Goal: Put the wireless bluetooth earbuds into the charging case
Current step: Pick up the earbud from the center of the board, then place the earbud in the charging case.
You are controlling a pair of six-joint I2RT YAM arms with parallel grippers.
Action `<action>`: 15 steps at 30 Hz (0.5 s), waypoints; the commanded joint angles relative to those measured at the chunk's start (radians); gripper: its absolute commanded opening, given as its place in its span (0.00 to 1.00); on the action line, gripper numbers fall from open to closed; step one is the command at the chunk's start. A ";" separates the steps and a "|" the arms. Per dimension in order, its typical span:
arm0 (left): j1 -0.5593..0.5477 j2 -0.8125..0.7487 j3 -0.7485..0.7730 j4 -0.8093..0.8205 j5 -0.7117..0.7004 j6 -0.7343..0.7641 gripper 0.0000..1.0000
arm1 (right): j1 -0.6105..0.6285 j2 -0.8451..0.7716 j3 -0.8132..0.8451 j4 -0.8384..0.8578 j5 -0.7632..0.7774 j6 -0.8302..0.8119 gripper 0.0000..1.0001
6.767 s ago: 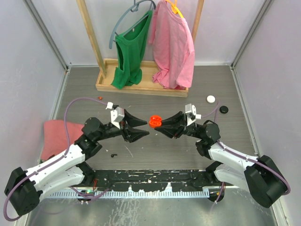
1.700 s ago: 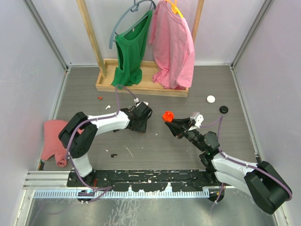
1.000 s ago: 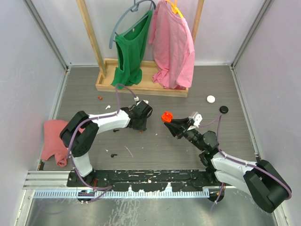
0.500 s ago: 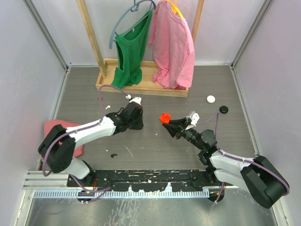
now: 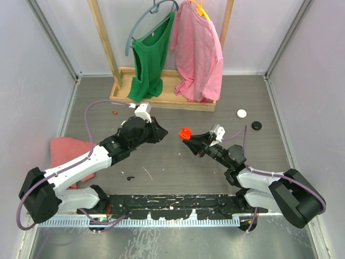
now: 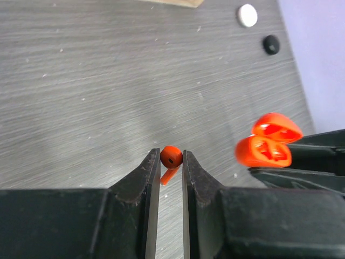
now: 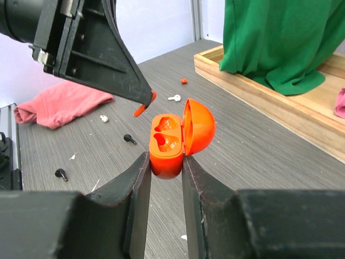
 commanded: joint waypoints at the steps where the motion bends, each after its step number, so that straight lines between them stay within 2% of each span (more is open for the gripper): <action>1: -0.010 -0.062 -0.012 0.139 0.037 -0.035 0.15 | -0.003 0.016 0.055 0.112 -0.040 -0.025 0.02; 15: -0.088 -0.098 -0.017 0.330 -0.011 -0.060 0.14 | 0.049 0.144 0.115 0.200 -0.014 -0.106 0.02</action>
